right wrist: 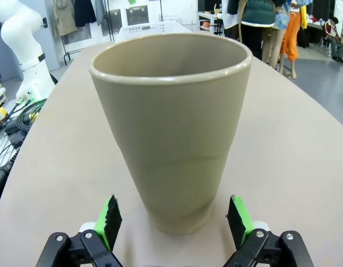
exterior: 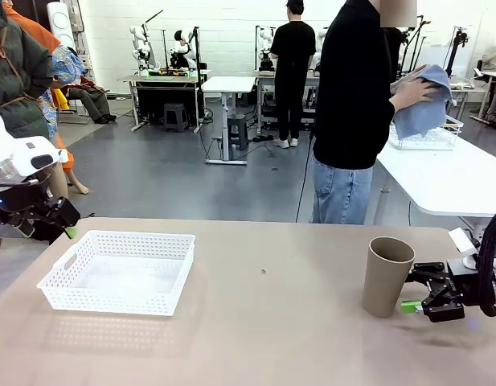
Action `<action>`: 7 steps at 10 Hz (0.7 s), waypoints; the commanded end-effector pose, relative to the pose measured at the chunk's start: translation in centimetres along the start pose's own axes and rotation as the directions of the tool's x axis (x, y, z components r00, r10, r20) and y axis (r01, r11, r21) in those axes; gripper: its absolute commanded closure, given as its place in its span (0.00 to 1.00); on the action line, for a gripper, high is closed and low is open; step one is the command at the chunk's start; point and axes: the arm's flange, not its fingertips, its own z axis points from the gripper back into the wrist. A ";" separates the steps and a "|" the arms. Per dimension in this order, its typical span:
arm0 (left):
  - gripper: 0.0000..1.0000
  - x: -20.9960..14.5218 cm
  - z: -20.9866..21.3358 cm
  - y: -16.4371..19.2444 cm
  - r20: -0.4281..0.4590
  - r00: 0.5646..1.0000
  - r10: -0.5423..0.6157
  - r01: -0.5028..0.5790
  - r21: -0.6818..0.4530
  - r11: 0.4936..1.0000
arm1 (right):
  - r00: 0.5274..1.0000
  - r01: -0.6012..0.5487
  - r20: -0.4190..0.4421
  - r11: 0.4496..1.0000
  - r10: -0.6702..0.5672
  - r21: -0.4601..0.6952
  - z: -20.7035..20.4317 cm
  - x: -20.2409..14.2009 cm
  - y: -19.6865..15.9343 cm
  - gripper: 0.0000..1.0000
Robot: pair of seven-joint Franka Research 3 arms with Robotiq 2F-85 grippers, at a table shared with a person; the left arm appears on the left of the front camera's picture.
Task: Clean and organize the cups into the basket.
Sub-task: Pick up the Organizing basket and move it to the center of the table, then pick up the Reusable plastic cup from the right side of the table and place it inside the Organizing basket.
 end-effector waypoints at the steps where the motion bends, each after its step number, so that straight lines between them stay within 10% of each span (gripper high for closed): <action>1: 0.00 0.4 -0.8 -0.2 0.030 0.999 -0.028 0.026 0.057 0.998 | 0.998 -0.013 0.064 1.000 0.013 -0.004 0.0 0.0 -0.6 0.00; 7: 0.00 -0.3 -3.3 0.7 -0.007 0.999 -0.053 0.054 0.097 0.994 | 0.998 0.011 0.064 0.999 -0.014 0.040 -3.3 -0.2 -1.0 0.00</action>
